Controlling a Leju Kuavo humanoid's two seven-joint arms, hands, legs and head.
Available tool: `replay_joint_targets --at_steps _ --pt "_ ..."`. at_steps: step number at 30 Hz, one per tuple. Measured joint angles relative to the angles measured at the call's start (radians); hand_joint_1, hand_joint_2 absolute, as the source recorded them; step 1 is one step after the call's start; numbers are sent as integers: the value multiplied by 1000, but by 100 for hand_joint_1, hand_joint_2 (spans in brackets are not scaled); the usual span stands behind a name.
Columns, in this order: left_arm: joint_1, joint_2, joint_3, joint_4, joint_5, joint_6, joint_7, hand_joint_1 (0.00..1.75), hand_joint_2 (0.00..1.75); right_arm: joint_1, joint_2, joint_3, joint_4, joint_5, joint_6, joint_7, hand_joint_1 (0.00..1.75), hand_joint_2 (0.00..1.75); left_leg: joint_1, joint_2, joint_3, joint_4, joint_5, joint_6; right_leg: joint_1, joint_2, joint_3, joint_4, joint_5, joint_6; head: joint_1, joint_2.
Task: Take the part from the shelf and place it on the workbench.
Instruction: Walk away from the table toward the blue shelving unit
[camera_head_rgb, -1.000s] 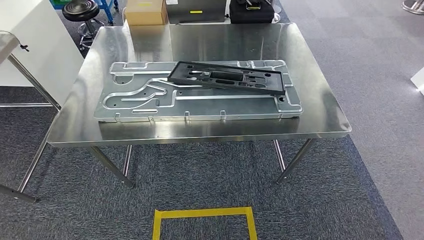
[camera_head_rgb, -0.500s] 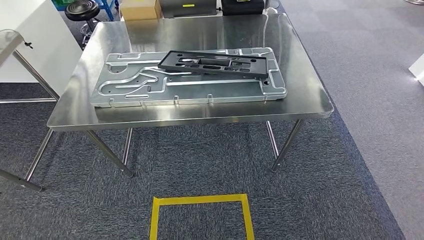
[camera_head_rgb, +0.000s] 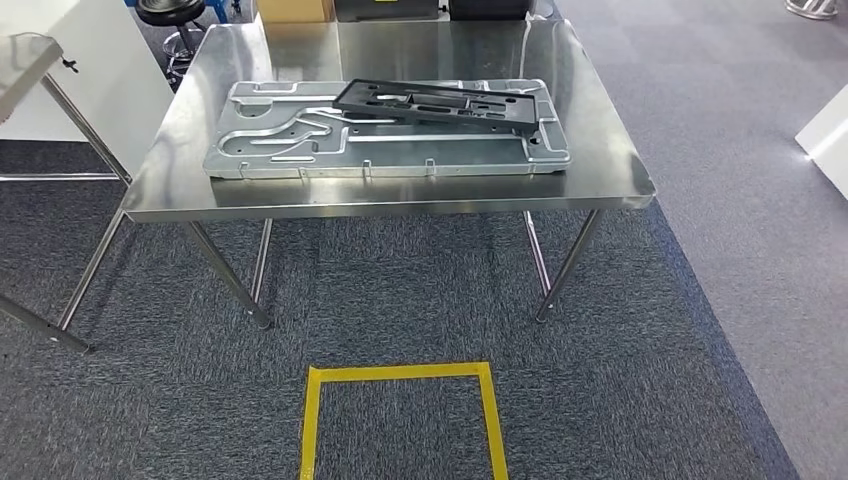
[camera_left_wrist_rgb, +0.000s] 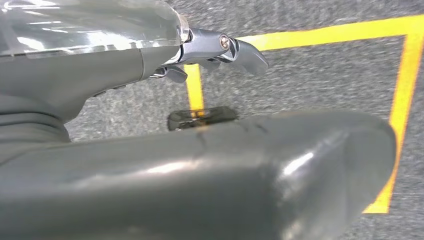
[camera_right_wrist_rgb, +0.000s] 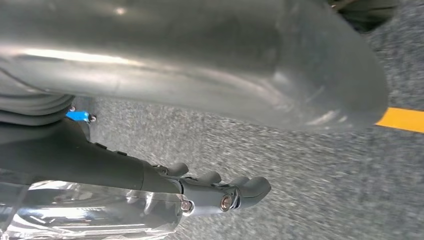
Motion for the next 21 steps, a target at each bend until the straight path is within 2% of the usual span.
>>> replay_joint_targets --at_steps 1,2,3,4,5,7,8,9,10,11,12,13,14,15,16,17,18,19,20,21 --pt "0 -1 0 0 0 1 0 0 0 -1 0 1 0 1 0 -1 0 0 1 0 -19 9 8 -3 -1 0 43 -46 29 0 0 0" --pt "0 -2 0 0 0 1 0 0 0 -2 0 3 0 2 0 -1 0 0 0 0 -37 19 15 -7 0 0 98 -117 39 -2 0 0" --pt "-1 -3 0 0 0 2 0 0 0 -5 0 5 0 3 0 -2 0 0 0 -1 -50 29 21 -12 2 0 148 -190 31 -6 0 0" --pt "-1 -4 0 0 0 2 -1 0 0 -7 0 6 0 4 0 -2 0 0 -1 0 -59 36 28 -18 4 1 182 -246 16 -12 0 0" --pt "-2 -4 0 0 0 2 -1 0 0 -9 0 7 0 5 0 -3 0 0 -2 0 -65 39 36 -25 7 1 199 -279 2 -20 0 0" --pt "-1 -4 -1 0 0 1 -2 0 0 -9 1 7 1 8 -2 -7 0 0 -1 0 -72 38 50 -38 8 -1 190 -289 10 -36 0 0" --pt "0 -5 -2 0 0 1 -3 0 0 -9 2 7 2 9 -3 -10 0 0 1 -2 -79 46 38 -44 7 -3 181 -290 21 -45 0 0" --pt "2 -5 -3 0 -1 1 -3 0 0 -9 3 7 2 10 -3 -13 0 0 2 -3 -91 69 7 -49 5 -5 170 -291 33 -52 0 0" --pt "2 -6 -3 0 -1 0 -5 0 0 -10 3 7 3 11 -3 -15 0 0 4 -5 -106 111 -43 -53 5 -7 156 -292 45 -58 0 0" --pt "3 -6 -4 0 -2 0 -6 0 0 -10 3 8 3 12 -4 -16 0 0 6 -5 -121 168 -99 -56 6 -8 141 -291 56 -62 0 0" --pt "2 -6 -4 0 -2 0 -7 0 0 -10 3 8 3 12 -3 -17 0 0 7 -5 -132 230 -143 -58 7 -9 126 -290 68 -64 0 0" --pt "2 -6 -4 0 -3 0 -8 0 0 -10 3 8 3 13 -3 -17 0 0 9 -6 -135 281 -161 -61 8 -9 110 -289 80 -64 0 0" --pt "1 -6 -5 0 -3 0 -9 0 0 -10 3 9 3 13 -3 -17 0 0 10 -6 -126 309 -153 -62 9 -9 94 -286 91 -63 0 0" --pt "1 -6 -5 0 -3 0 -10 0 0 -10 3 9 3 14 -3 -17 0 0 10 -6 -102 307 -126 -61 10 -8 76 -282 102 -61 0 0" --pt "0 -6 -5 0 -3 0 -11 0 0 -10 3 10 3 16 -2 -17 0 0 10 -6 -61 269 -95 -58 10 -8 59 -277 111 -59 0 0" --pt "-2 -6 -5 0 -3 0 -12 0 0 -10 3 11 3 17 -2 -17 0 0 10 -7 -6 204 -80 -52 10 -8 45 -272 120 -55 0 0" --pt "-4 -6 -5 0 -3 0 -13 0 0 -11 4 12 3 19 -2 -17 0 0 8 -8 54 123 -82 -45 12 -8 33 -267 128 -51 0 0" --pt "-6 -6 -4 0 -3 0 -14 0 0 -11 4 13 3 20 -2 -18 0 0 6 -8 101 54 -95 -39 13 -9 26 -264 137 -46 0 0" --pt "-8 -6 -4 0 -3 0 -16 0 0 -12 4 15 3 22 -2 -18 0 0 2 -9 129 7 -110 -33 13 -10 22 -263 146 -40 0 0" --pt "-8 -6 -4 0 -3 0 -17 0 0 -11 4 16 3 23 -2 -18 0 0 -1 -9 137 -16 -114 -27 12 -11 20 -264 155 -33 0 0"
